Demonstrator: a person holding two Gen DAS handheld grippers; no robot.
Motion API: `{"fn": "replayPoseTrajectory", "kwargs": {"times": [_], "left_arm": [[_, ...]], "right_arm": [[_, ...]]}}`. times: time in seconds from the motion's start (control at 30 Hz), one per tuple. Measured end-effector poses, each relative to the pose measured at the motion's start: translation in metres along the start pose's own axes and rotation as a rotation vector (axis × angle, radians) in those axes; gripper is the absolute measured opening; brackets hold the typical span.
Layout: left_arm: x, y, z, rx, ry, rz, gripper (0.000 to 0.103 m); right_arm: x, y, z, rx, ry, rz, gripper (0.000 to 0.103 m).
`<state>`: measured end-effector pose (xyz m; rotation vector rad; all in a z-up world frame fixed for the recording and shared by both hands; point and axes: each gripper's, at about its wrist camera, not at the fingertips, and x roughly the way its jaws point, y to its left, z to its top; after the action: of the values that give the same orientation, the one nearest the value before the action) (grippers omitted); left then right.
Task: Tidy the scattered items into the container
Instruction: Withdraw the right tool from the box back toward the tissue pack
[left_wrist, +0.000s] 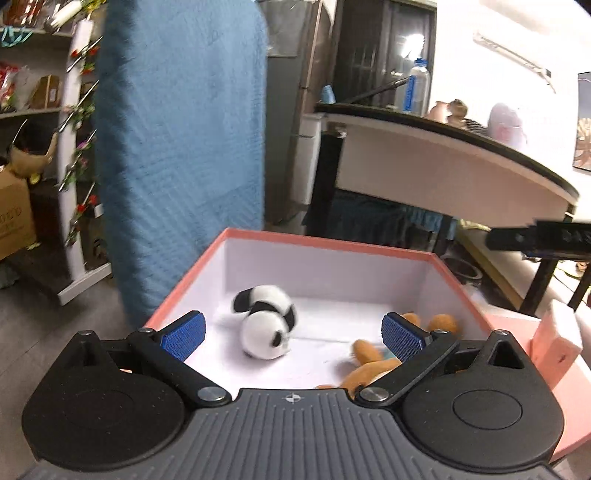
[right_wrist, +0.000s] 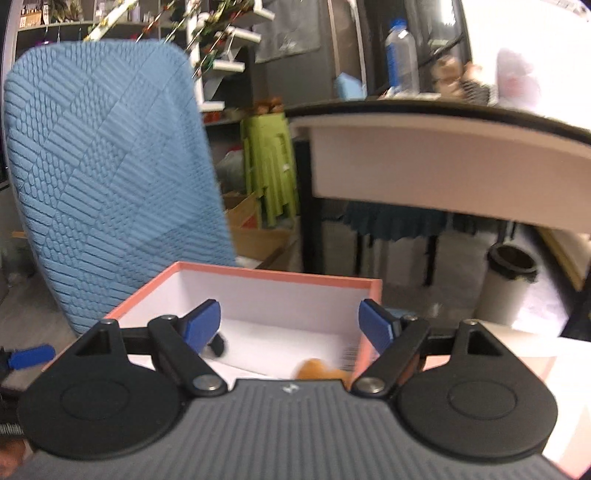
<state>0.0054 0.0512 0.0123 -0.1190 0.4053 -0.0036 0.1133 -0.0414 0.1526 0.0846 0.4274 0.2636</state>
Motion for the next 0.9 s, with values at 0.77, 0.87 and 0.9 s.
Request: {"fn": "replayPoseTrajectory", "kwargs": {"times": [0.77, 0.87, 0.9], "left_arm": [[0.013, -0.095, -0.017, 0.133, -0.036, -0.096, 0.102], [0.011, -0.099, -0.02, 0.141, -0.037, -0.107, 0.102], [0.01, -0.101, -0.021, 0.145, -0.037, -0.11, 0.102]], "right_arm": [[-0.104, -0.117, -0.107, 0.081, -0.157, -0.204, 0.103], [-0.107, -0.121, -0.115, 0.092, -0.154, -0.224, 0.103], [-0.108, -0.122, -0.118, 0.09, -0.155, -0.228, 0.103]]}}
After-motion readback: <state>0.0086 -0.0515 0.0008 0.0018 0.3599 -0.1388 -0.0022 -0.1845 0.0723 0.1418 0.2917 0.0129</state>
